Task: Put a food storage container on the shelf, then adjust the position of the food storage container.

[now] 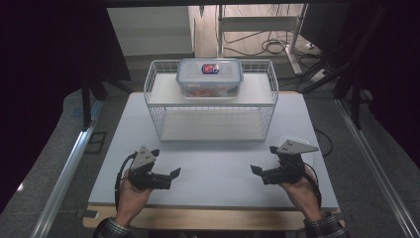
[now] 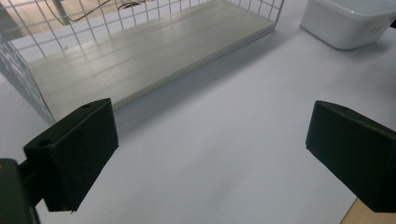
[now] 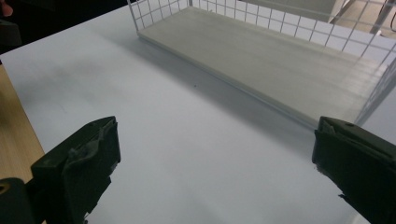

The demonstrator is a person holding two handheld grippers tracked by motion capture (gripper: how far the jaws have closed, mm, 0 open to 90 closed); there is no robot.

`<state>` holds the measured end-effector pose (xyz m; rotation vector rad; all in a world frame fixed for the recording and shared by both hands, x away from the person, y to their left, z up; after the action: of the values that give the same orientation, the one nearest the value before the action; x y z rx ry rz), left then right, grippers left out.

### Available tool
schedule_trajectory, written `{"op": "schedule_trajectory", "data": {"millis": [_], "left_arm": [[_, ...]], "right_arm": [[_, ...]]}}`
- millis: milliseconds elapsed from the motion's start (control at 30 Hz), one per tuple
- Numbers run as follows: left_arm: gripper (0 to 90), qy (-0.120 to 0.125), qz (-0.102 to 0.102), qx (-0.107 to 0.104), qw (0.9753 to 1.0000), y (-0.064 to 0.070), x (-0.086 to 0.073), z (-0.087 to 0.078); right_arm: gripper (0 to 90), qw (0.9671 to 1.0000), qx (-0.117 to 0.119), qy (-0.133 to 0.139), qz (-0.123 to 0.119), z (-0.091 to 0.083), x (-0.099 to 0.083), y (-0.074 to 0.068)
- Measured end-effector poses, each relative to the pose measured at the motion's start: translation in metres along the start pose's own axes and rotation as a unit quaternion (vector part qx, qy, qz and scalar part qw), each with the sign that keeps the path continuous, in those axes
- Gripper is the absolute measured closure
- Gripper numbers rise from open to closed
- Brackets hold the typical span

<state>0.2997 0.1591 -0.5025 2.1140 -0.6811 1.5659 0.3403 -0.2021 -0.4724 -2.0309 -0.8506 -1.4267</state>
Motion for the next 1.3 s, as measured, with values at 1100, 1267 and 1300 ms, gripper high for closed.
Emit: {"op": "schedule_trajectory", "data": {"millis": [1100, 1267, 1300], "left_arm": [[2.7, -0.031, 0.021, 0.009, 0.9993, 0.005, -0.038, 0.004], [2.7, -0.033, 0.023, 0.011, 0.9991, 0.005, -0.039, 0.005], [2.8, -0.034, 0.023, 0.011, 0.9991, 0.005, -0.039, 0.005]], "right_arm": [[0.0, 0.9979, -0.045, -0.043, 0.017, -0.008, -0.045, 0.004], [28.9, 0.9965, -0.075, -0.032, 0.018, -0.018, -0.036, 0.011], [34.8, 0.9965, -0.075, -0.032, 0.019, -0.019, -0.034, 0.012]]}}
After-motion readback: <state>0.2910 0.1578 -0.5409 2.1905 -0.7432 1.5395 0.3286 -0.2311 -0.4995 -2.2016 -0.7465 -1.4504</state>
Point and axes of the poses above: each handheld gripper's, and its own axes: z roughly forward along the jaws, x roughly out of its top, y roughly to its right, the point moved 5 cm from there along z, roughly forward along the jaws, and after that the axes turned 13 degrees about y, right-handed, at the moved point
